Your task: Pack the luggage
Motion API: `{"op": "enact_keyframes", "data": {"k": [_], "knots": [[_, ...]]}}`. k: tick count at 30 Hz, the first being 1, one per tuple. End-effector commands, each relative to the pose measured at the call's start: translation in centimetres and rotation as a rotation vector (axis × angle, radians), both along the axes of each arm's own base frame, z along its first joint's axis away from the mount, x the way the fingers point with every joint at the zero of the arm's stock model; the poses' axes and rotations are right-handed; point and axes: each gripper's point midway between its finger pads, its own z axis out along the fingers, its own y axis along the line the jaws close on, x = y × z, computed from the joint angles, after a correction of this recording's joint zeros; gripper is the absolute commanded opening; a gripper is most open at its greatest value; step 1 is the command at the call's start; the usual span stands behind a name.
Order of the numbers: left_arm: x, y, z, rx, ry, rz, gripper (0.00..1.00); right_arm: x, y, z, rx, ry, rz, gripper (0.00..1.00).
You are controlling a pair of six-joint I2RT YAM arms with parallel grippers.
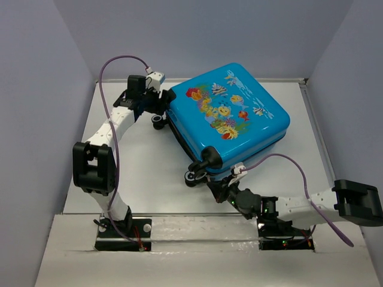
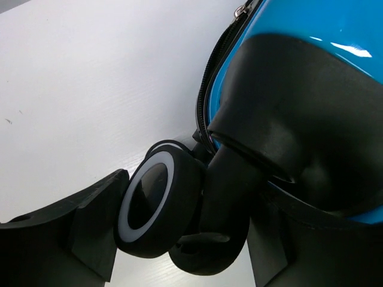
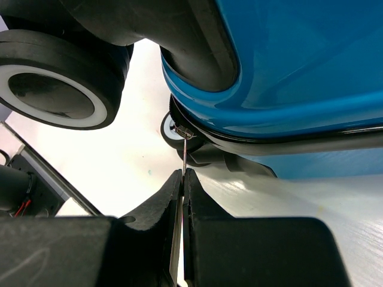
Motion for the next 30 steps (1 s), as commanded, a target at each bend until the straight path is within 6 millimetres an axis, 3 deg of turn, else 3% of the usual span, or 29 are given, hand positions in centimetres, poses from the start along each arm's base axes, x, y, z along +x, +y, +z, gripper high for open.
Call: {"op": "enact_keyframes", "data": {"k": [1,2,5,8,9,10,11,12,15,17,18,21,23,24,26,30], "knots": [[1.1,-1.6,2.5,0.001,-0.077,-0.042,0.69,-1.9,0.9,-0.1,0.015,0.025,0.096,0.07],[1.1,-1.7,2.5,0.002,-0.075,-0.043,0.55,-1.8,0.9,0.0,0.017,0.024,0.093,0.07],[0.9,-1.8,2.6,0.002,-0.084,-0.031,0.36,-1.7,0.6,0.0,0.019,0.024,0.083,0.07],[1.1,-0.8,2.5,0.011,-0.094,0.048,0.08,-0.8,-0.3,0.5,0.025,0.022,0.050,0.07],[1.0,-0.2,1.9,0.022,-0.094,0.084,0.06,0.0,-1.0,0.6,0.023,0.024,0.022,0.07],[0.7,-0.1,2.3,0.001,-0.106,0.107,0.06,0.6,-1.5,0.9,0.029,0.025,0.006,0.07],[0.0,0.2,1.1,0.004,-0.086,0.121,0.06,0.7,-1.7,0.8,0.021,0.037,0.031,0.07],[-0.2,0.8,1.6,0.005,-0.106,0.155,0.06,2.5,-2.9,2.0,0.054,0.020,-0.015,0.07],[-1.9,1.5,0.4,-0.021,-0.072,0.213,0.06,4.1,-4.2,3.6,0.075,-0.006,-0.009,0.07],[-3.1,1.5,-0.1,-0.048,-0.052,0.223,0.06,6.6,-6.3,4.0,0.045,-0.014,-0.090,0.07],[-4.3,1.3,-1.2,-0.051,-0.018,0.219,0.06,7.3,-6.2,5.8,0.055,-0.039,-0.080,0.07],[-7.0,1.0,-1.3,-0.065,0.007,0.233,0.06,9.8,-7.2,8.3,0.068,-0.068,-0.100,0.07],[-8.6,0.0,-0.3,-0.068,-0.012,0.197,0.06,11.2,-7.5,8.0,0.051,-0.047,-0.108,0.07],[-9.7,-0.4,-0.9,-0.064,0.008,0.187,0.06,12.2,-7.9,8.7,0.058,-0.047,-0.105,0.07],[-11.7,-2.0,-0.4,-0.088,0.009,0.136,0.06,13.0,-7.9,8.0,0.042,-0.017,-0.089,0.07],[-15.6,-5.1,0.1,-0.159,0.050,0.047,0.06,14.6,-9.4,8.6,0.028,-0.032,-0.137,0.07]]}}
